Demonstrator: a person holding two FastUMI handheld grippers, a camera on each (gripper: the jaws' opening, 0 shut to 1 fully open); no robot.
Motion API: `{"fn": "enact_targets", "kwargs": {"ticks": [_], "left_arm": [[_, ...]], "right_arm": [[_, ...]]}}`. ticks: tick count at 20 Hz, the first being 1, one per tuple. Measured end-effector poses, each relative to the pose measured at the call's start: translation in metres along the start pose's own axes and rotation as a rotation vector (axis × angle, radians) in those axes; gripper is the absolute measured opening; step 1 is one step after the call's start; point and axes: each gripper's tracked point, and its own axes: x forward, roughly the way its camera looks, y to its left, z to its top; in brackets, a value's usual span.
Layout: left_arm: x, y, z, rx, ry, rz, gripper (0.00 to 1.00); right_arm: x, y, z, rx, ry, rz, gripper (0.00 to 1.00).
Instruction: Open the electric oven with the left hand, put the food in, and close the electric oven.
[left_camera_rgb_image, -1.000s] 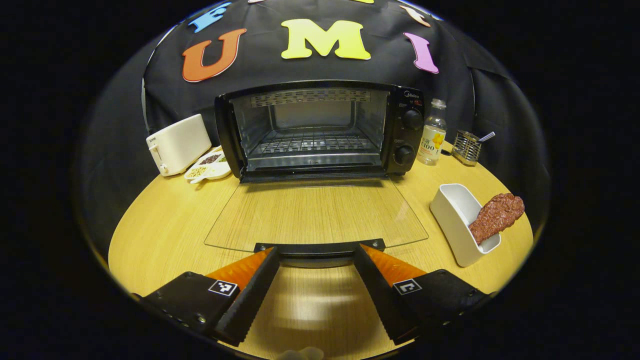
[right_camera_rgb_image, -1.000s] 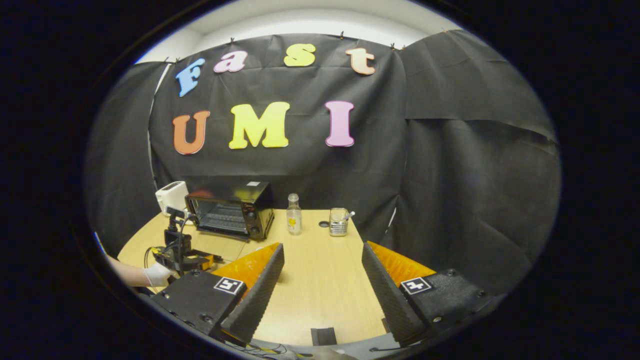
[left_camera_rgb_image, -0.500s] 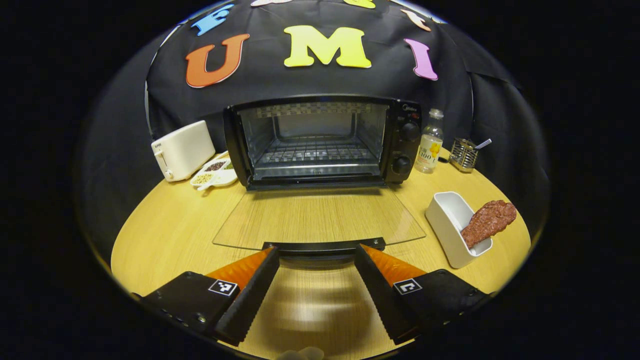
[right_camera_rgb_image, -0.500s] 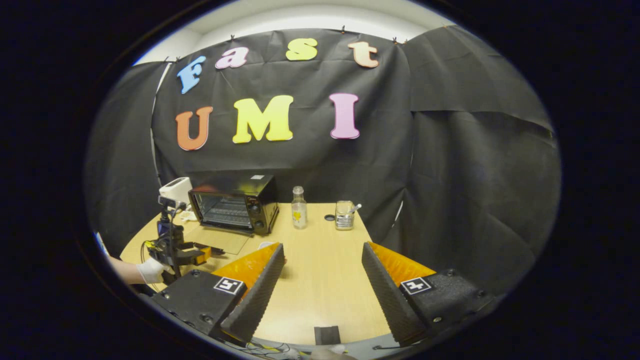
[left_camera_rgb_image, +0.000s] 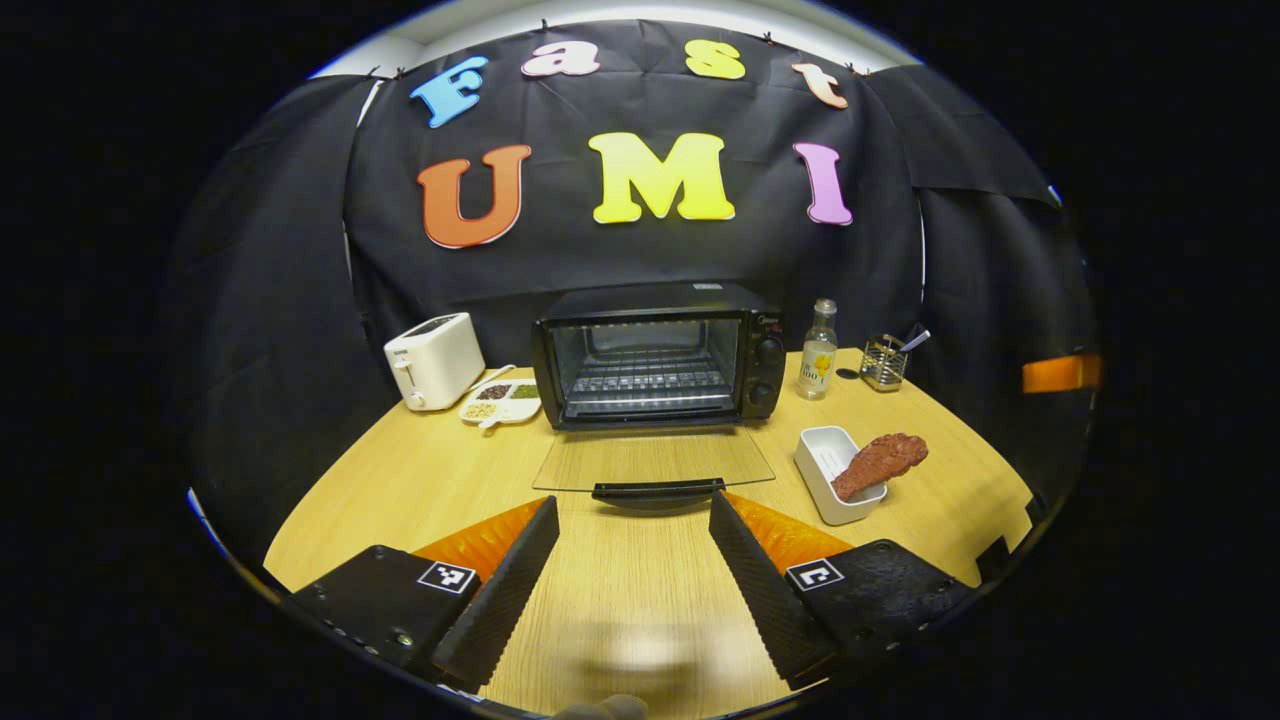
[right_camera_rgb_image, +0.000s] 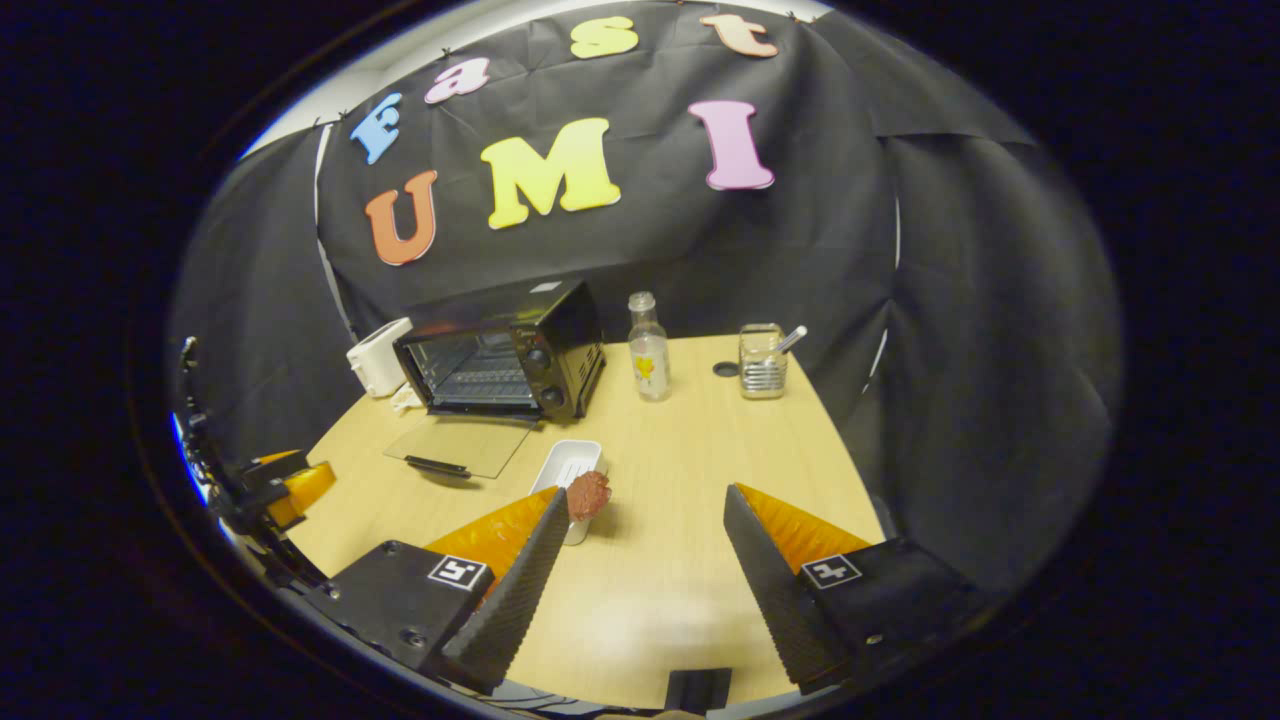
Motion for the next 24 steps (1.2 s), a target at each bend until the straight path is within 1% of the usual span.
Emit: {"fn": "enact_targets", "kwargs": {"ticks": [1,2,5,6,7,9,10,11,13,14,15,16,17,18,19,20,21,22,24], "left_arm": [[-0.012,0.002,0.006,-0.006,-0.005,0.017,0.97],[-0.022,0.004,0.01,-0.011,-0.006,0.033,0.96],[-0.044,0.006,0.025,-0.02,-0.017,0.089,0.97],[-0.048,0.005,0.028,-0.023,-0.016,0.109,0.97],[-0.052,0.005,0.031,-0.028,-0.011,0.132,0.97],[-0.058,0.006,0.03,-0.032,0.009,0.175,0.97],[-0.059,0.007,0.029,-0.034,0.022,0.2,0.97],[-0.06,0.006,0.031,-0.04,0.028,0.219,0.97],[-0.059,0.0,0.032,-0.08,0.04,0.234,0.97],[-0.06,-0.003,0.031,-0.102,0.045,0.239,0.97],[-0.06,-0.005,0.032,-0.117,0.048,0.248,0.97],[-0.062,-0.006,0.034,-0.127,0.048,0.26,0.97],[-0.064,-0.007,0.035,-0.138,0.053,0.273,0.97],[-0.066,-0.006,0.035,-0.148,0.055,0.285,0.97],[-0.07,-0.005,0.035,-0.155,0.057,0.298,0.97],[-0.074,-0.003,0.035,-0.155,0.06,0.312,0.97],[-0.078,-0.003,0.034,-0.152,0.063,0.322,0.97],[-0.082,-0.002,0.033,-0.149,0.063,0.332,0.97],[-0.089,0.001,0.031,-0.144,0.063,0.341,0.97]], "right_arm": [[0.018,0.003,-0.005,0.003,0.032,0.024,0.99],[0.033,0.005,-0.013,0.011,0.067,0.045,0.96],[0.082,0.012,-0.03,0.065,0.168,0.121,0.95],[0.096,0.015,-0.036,0.095,0.208,0.149,0.89],[0.107,0.02,-0.041,0.12,0.25,0.182,0.94],[0.125,0.031,-0.052,0.179,0.321,0.247,0.89],[0.133,0.032,-0.055,0.208,0.349,0.267,0.84],[0.138,0.034,-0.056,0.238,0.376,0.286,0.82],[0.143,0.043,-0.057,0.313,0.423,0.339,0.76],[0.144,0.045,-0.058,0.351,0.445,0.363,0.6],[0.145,0.048,-0.057,0.388,0.47,0.388,0.56],[0.145,0.053,-0.058,0.421,0.488,0.41,0.55],[0.145,0.056,-0.057,0.45,0.502,0.425,0.44],[0.147,0.059,-0.057,0.473,0.513,0.433,0.35],[0.148,0.061,-0.059,0.493,0.529,0.436,0.37],[0.147,0.061,-0.061,0.514,0.542,0.428,0.29],[0.149,0.061,-0.061,0.542,0.549,0.424,0.17],[0.148,0.062,-0.062,0.563,0.557,0.425,0.19],[0.147,0.062,-0.062,0.57,0.556,0.428,0.18]]}}
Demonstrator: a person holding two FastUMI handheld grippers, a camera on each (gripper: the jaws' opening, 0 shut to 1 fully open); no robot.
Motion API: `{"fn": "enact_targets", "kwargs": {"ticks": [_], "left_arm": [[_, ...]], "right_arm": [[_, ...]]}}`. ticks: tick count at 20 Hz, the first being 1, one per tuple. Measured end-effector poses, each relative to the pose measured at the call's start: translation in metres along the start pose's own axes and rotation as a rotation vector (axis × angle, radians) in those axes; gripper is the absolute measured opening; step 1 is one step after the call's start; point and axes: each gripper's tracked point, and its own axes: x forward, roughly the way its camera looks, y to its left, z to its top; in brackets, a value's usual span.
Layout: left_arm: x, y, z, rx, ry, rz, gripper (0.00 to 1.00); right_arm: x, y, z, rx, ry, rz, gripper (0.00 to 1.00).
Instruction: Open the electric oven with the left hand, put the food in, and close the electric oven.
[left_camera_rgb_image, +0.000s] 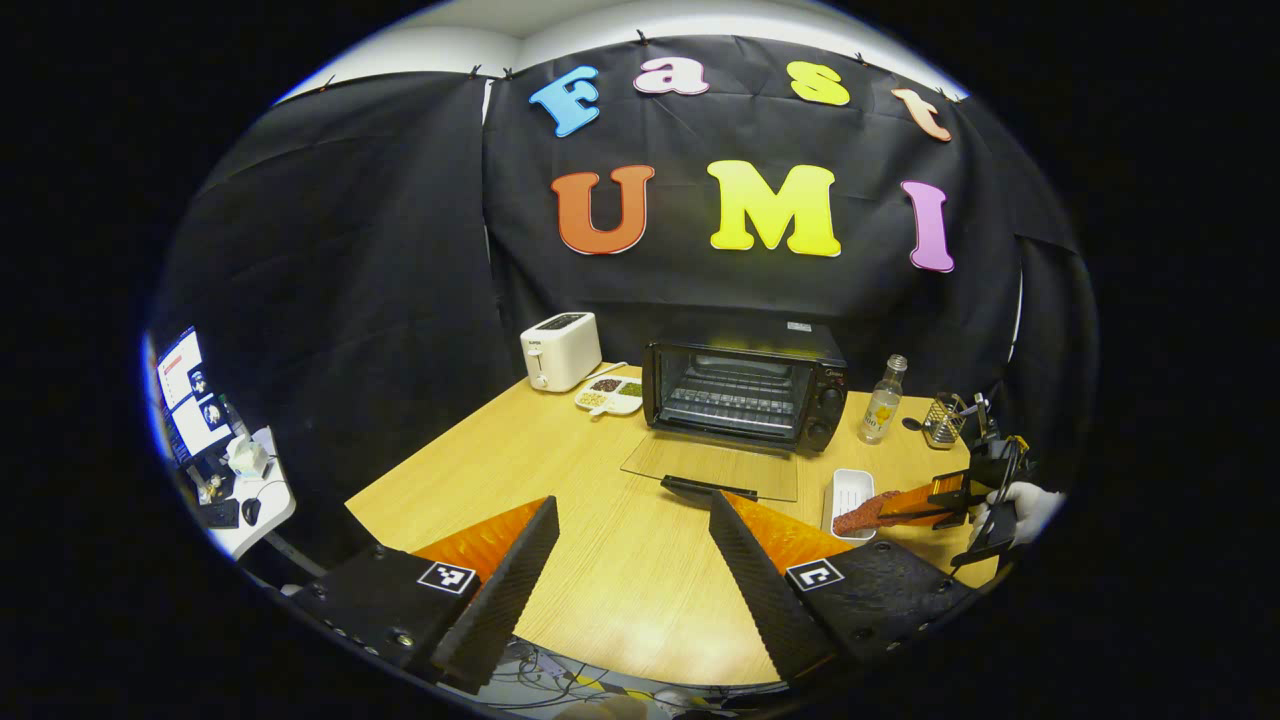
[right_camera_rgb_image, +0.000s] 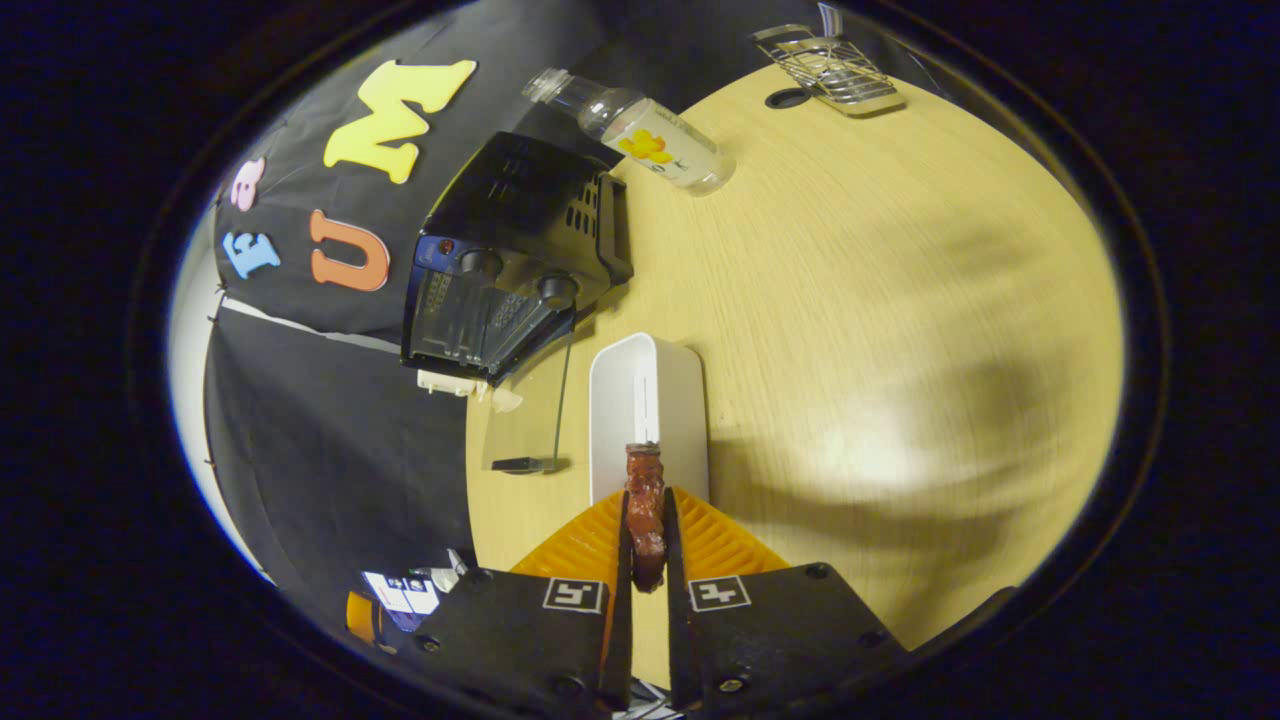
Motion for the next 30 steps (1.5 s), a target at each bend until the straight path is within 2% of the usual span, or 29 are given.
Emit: {"fn": "enact_targets", "kwargs": {"ticks": [3,4,5,8,11,15,19,22,25,30], "left_arm": [[-0.005,0.011,0.0,0.004,-0.009,0.0,0.97],[-0.006,0.013,0.001,-0.003,-0.016,-0.007,0.97],[-0.006,0.016,0.001,-0.008,-0.026,-0.017,0.97],[-0.014,0.029,-0.002,-0.008,-0.051,-0.068,0.97],[-0.024,0.059,-0.003,0.008,-0.072,-0.109,0.97],[-0.043,0.12,-0.007,0.033,-0.101,-0.116,0.97],[-0.057,0.171,-0.014,0.05,-0.097,-0.087,0.97],[-0.061,0.196,-0.018,0.036,-0.085,-0.051,0.97],[-0.057,0.211,-0.019,0.007,-0.064,-0.025,0.97],[-0.038,0.243,0.0,0.039,-0.03,0.061,0.97]], "right_arm": [[-0.007,0.008,0.002,-0.015,-0.032,0.008,0.16],[-0.012,0.013,0.001,-0.022,-0.048,0.01,0.12],[-0.016,0.018,0.001,-0.027,-0.064,0.008,0.15],[-0.03,0.044,-0.005,-0.021,-0.133,0.019,0.15],[-0.04,0.076,-0.017,-0.003,-0.23,0.03,0.15],[-0.036,0.121,-0.035,0.072,-0.364,0.06,0.15],[-0.007,0.167,-0.039,0.165,-0.451,0.118,0.14],[0.027,0.191,-0.032,0.177,-0.492,0.111,0.14],[0.064,0.211,-0.005,0.214,-0.559,0.13,0.15],[0.125,0.226,0.048,0.294,-0.677,0.137,0.15]]}}
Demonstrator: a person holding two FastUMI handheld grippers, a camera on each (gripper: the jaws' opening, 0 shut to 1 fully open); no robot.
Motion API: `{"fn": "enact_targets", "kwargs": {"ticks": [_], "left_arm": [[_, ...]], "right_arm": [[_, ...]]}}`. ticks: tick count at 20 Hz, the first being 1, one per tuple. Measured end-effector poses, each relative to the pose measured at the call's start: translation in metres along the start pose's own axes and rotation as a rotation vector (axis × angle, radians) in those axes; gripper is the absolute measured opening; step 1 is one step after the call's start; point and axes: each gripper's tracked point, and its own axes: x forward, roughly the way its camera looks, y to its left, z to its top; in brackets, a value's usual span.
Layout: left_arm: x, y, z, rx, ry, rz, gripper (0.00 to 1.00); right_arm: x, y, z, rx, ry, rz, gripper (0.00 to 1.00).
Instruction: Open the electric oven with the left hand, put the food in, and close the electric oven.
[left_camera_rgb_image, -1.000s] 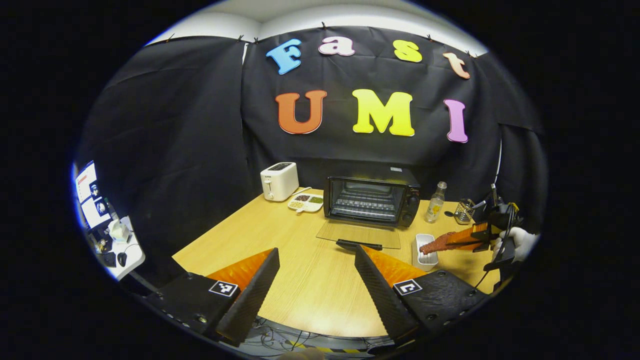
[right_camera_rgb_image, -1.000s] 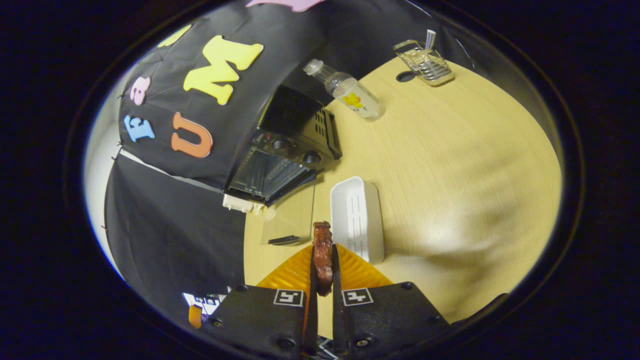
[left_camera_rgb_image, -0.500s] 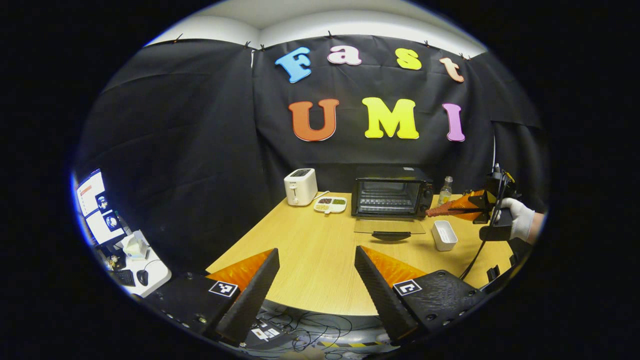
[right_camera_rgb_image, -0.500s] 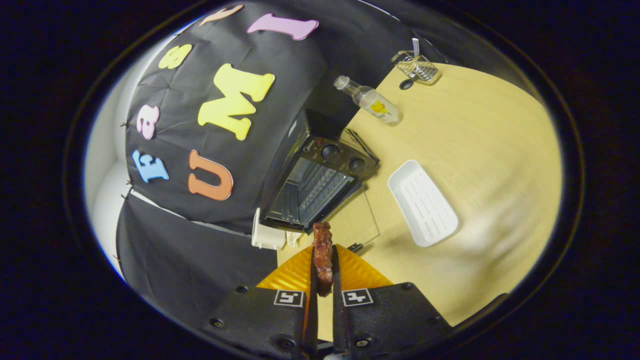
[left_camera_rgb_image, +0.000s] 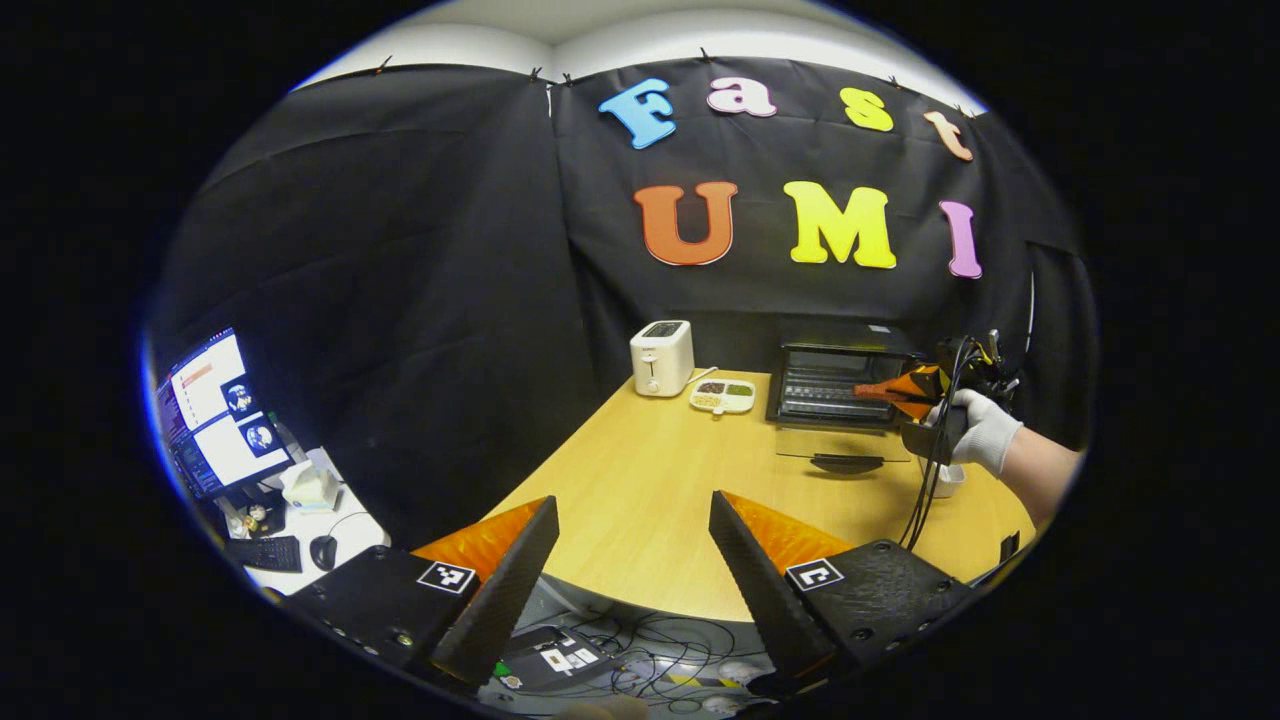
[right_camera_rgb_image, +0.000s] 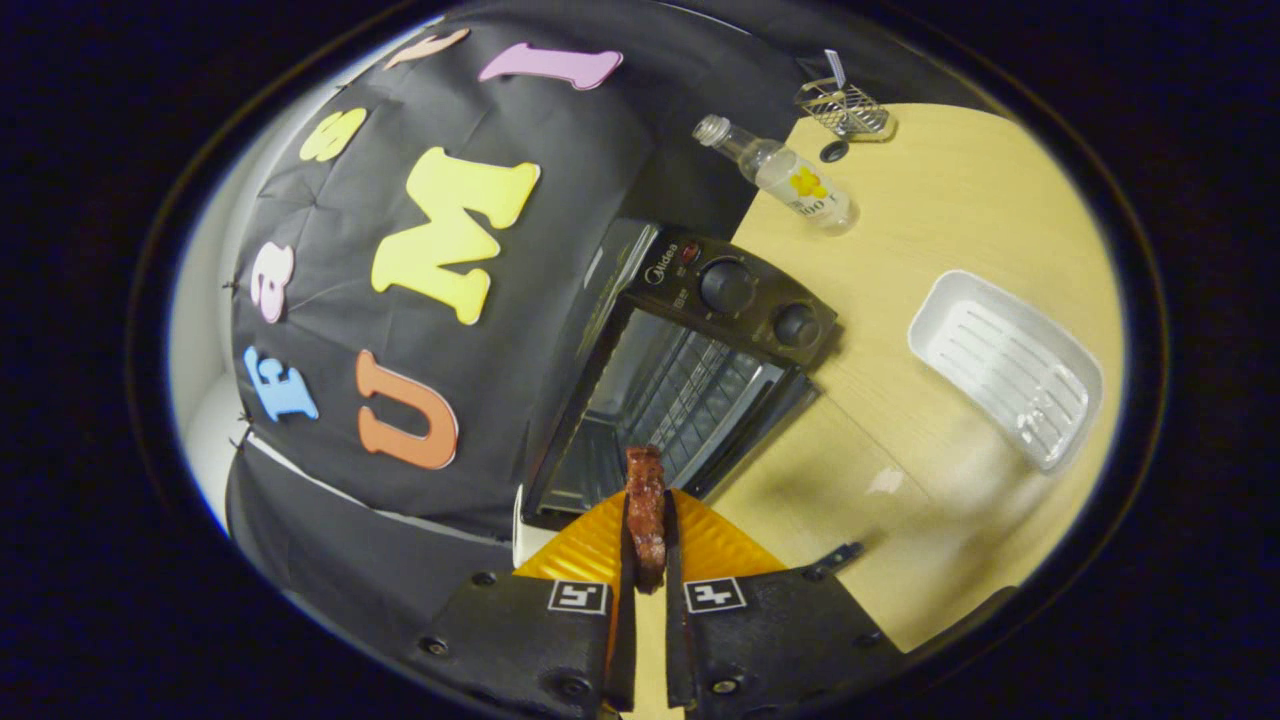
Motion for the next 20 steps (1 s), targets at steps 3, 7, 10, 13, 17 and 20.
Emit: {"fn": "enact_targets", "kwargs": {"ticks": [3,7,10,13,17,20], "left_arm": [[0.014,0.018,0.01,0.01,0.012,0.047,0.97],[0.031,0.03,0.01,-0.02,0.056,0.082,0.97],[0.038,0.038,0.005,-0.03,0.084,0.116,0.97],[0.045,0.041,-0.001,-0.051,0.109,0.132,0.97],[0.05,0.045,0.0,-0.072,0.109,0.148,0.97],[0.048,0.046,-0.003,-0.062,0.112,0.151,0.97]], "right_arm": [[0.045,0.001,0.004,0.037,-0.051,-0.005,0.15],[0.09,-0.003,0.015,0.083,-0.127,-0.025,0.15],[0.117,-0.004,0.01,0.077,-0.131,-0.038,0.12],[0.127,-0.001,0.012,0.055,-0.182,-0.048,0.16],[0.136,0.001,0.007,-0.007,-0.173,-0.066,0.23],[0.131,-0.008,0.006,-0.128,-0.175,-0.119,0.54]]}}
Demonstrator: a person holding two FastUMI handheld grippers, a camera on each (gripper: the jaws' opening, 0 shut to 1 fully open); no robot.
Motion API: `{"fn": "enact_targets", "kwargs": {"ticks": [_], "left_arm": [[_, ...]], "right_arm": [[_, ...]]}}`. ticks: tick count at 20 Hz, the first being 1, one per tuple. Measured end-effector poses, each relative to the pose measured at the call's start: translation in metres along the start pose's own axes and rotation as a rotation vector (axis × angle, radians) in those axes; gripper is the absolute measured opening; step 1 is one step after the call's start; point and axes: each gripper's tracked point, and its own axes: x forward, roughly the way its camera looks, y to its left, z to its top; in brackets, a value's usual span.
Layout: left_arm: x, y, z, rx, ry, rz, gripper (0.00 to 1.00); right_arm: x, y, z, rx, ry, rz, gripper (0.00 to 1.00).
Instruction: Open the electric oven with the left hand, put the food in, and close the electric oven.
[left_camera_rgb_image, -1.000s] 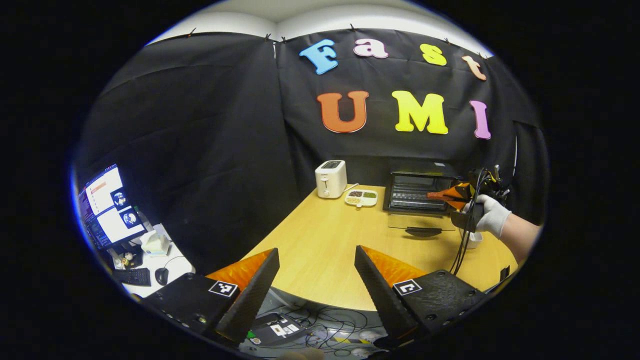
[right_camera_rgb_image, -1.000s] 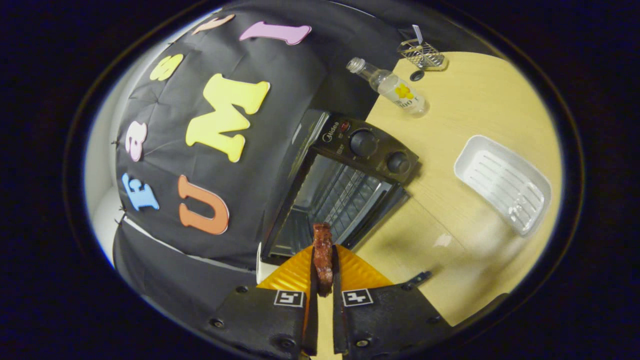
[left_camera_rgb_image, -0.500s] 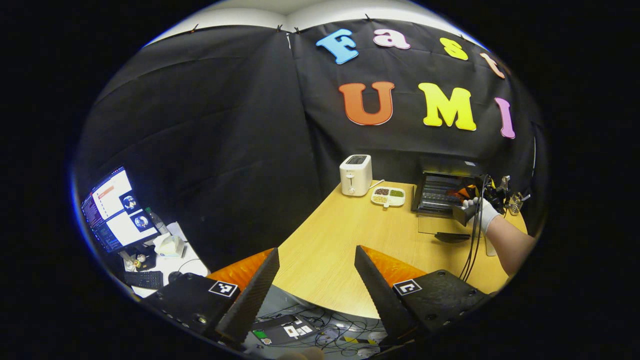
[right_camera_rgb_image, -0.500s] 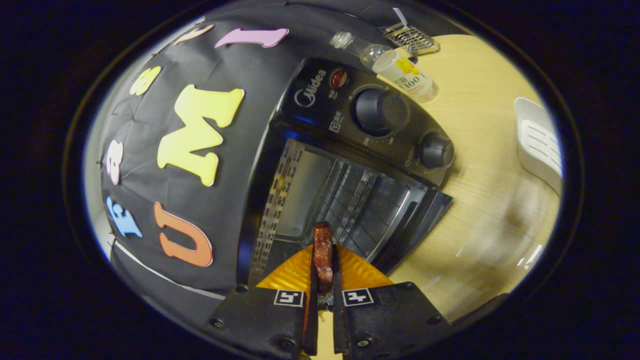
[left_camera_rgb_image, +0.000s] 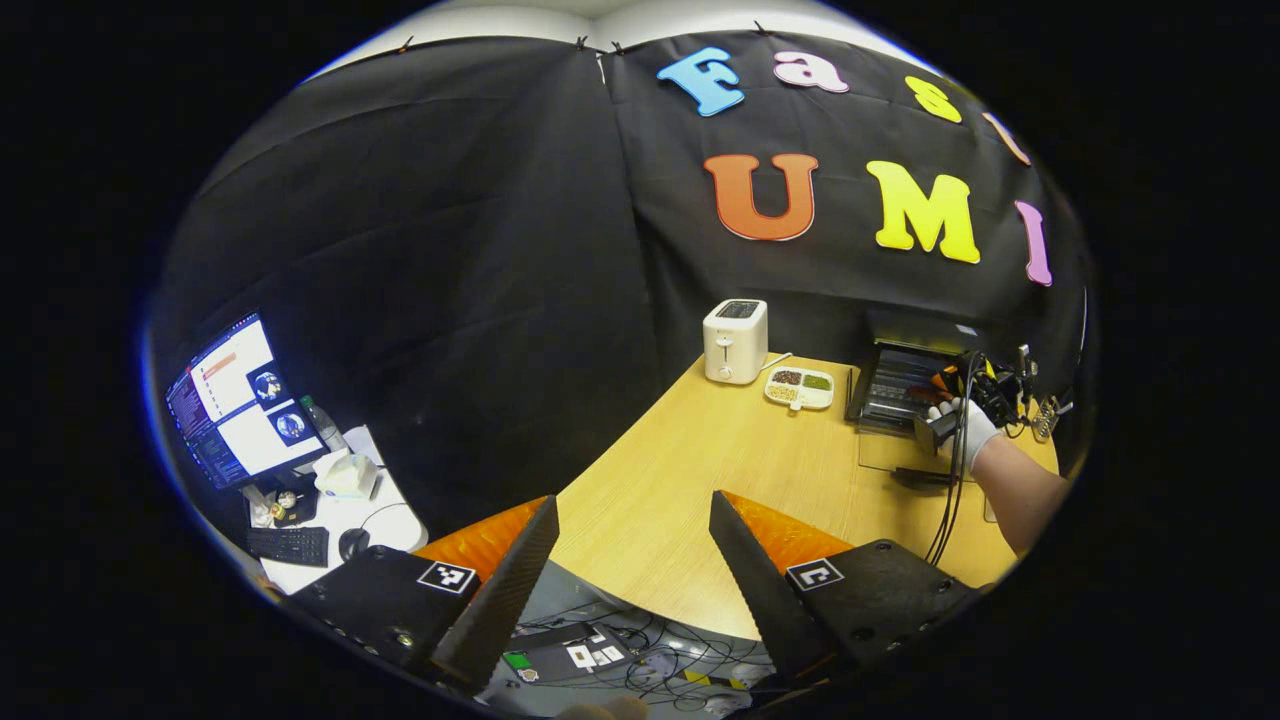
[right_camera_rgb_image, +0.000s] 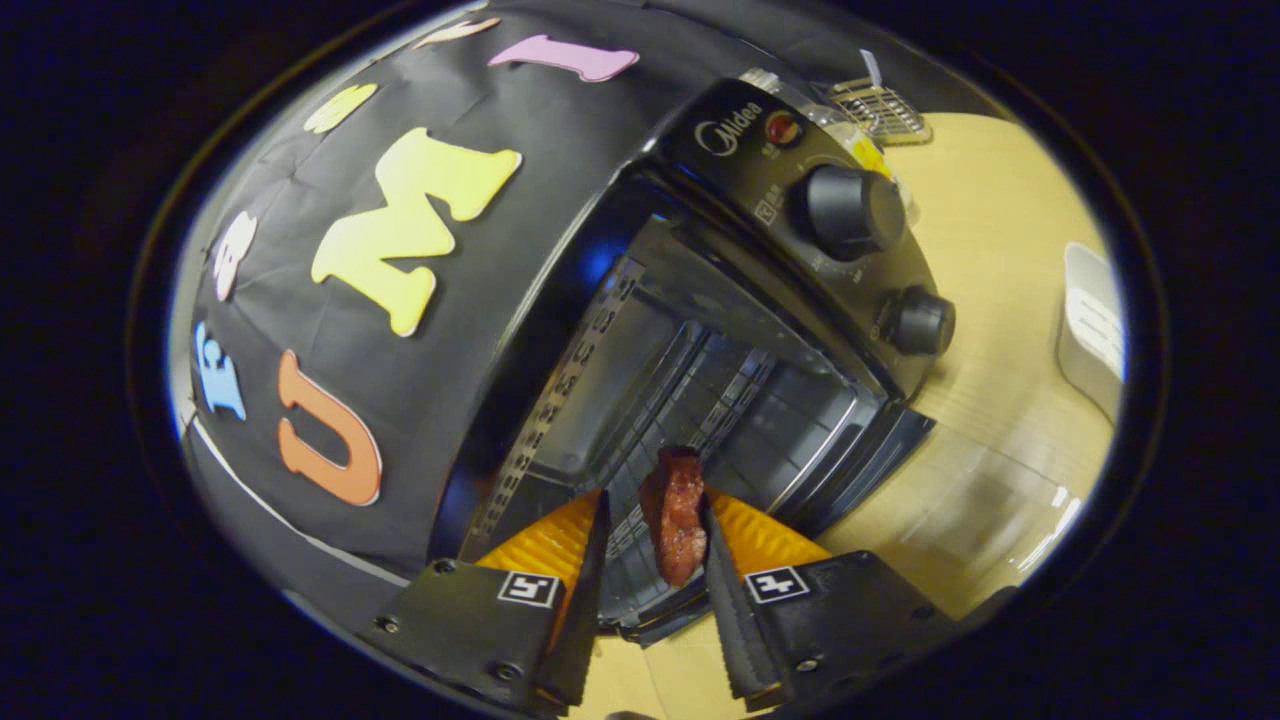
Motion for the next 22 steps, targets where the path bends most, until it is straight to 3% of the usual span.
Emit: {"fn": "enact_targets", "kwargs": {"ticks": [2,4,6,9,10,11,12,15,18,22], "left_arm": [[0.0,0.001,-0.003,-0.003,0.003,0.005,0.97],[-0.003,-0.002,-0.007,-0.015,0.013,0.001,0.97],[-0.006,-0.005,-0.008,-0.008,0.013,-0.002,0.97],[-0.006,-0.007,-0.007,-0.007,0.006,-0.004,0.97],[-0.007,-0.008,-0.007,-0.01,0.007,-0.006,0.97],[-0.008,-0.01,-0.008,-0.013,0.007,-0.012,0.97],[-0.009,-0.013,-0.008,-0.009,0.008,-0.018,0.97],[-0.011,-0.014,-0.006,0.011,-0.004,-0.021,0.97],[-0.015,-0.017,-0.005,0.003,-0.016,-0.031,0.97],[-0.021,-0.021,-0.006,-0.003,-0.039,-0.048,0.97]], "right_arm": [[-0.004,-0.002,0.003,-0.1,0.001,-0.014,0.62],[-0.004,0.001,0.007,-0.246,-0.012,-0.015,0.84],[-0.01,0.005,0.006,-0.317,0.008,0.002,0.91],[-0.01,-0.001,0.01,-0.388,0.008,-0.02,0.91],[-0.009,-0.001,0.01,-0.418,0.009,-0.018,0.99],[-0.003,-0.002,0.007,-0.478,0.029,-0.017,0.92],[-0.005,-0.004,0.002,-0.513,0.065,-0.031,1.0],[-0.013,0.009,0.018,-0.559,-0.014,0.012,1.0],[-0.027,0.006,0.009,-0.625,0.026,0.014,1.0],[-0.058,0.011,0.024,-0.669,-0.005,0.039,1.0]]}}
